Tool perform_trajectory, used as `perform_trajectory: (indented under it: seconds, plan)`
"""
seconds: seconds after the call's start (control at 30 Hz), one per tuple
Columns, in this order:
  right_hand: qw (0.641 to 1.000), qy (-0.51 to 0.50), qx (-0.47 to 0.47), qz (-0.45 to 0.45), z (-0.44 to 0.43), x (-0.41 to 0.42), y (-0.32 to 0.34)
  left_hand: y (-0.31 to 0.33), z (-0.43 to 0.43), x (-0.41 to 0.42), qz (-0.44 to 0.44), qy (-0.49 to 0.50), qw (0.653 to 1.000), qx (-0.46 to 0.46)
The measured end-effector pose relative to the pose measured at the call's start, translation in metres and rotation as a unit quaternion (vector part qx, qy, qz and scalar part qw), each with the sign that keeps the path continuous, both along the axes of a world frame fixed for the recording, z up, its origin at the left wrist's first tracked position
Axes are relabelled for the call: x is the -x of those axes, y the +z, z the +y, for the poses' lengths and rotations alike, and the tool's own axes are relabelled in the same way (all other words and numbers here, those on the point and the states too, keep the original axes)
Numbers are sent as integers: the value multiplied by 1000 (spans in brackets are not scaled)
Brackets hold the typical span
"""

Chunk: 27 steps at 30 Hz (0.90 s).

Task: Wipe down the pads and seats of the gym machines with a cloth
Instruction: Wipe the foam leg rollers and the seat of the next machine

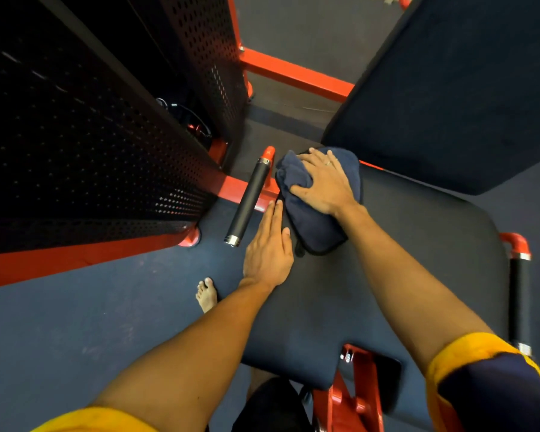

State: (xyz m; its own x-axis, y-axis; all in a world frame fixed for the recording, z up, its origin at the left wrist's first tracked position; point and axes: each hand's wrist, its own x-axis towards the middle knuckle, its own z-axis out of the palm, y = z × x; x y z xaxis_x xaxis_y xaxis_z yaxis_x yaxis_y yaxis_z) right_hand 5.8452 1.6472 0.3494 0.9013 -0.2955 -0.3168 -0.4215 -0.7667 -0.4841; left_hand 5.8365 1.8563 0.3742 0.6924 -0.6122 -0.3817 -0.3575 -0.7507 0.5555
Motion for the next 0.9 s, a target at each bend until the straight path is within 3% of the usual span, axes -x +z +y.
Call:
perform_trajectory:
  seconds: [0.2, 0.4, 0.53, 0.63, 0.77, 0.9]
  plan:
    - [994, 113, -10, -7, 2, 34, -2, 16, -2, 9, 10, 28, 998, -54]
    - [996, 65, 18, 49, 12, 3, 17, 30, 23, 26, 34, 50, 994, -86]
    - [985, 173, 5, -19, 63, 24, 20, 40, 45, 35, 56, 70, 988, -122]
    - [974, 227, 18, -11, 63, 27, 24, 51, 56, 42, 65, 65, 986, -140]
    - [981, 187, 43, -15, 47, 4, 26, 64, 64, 45, 59, 65, 985, -150]
    - [985, 165, 40, -22, 95, 24, 25, 72, 75, 53, 71, 67, 979, -181]
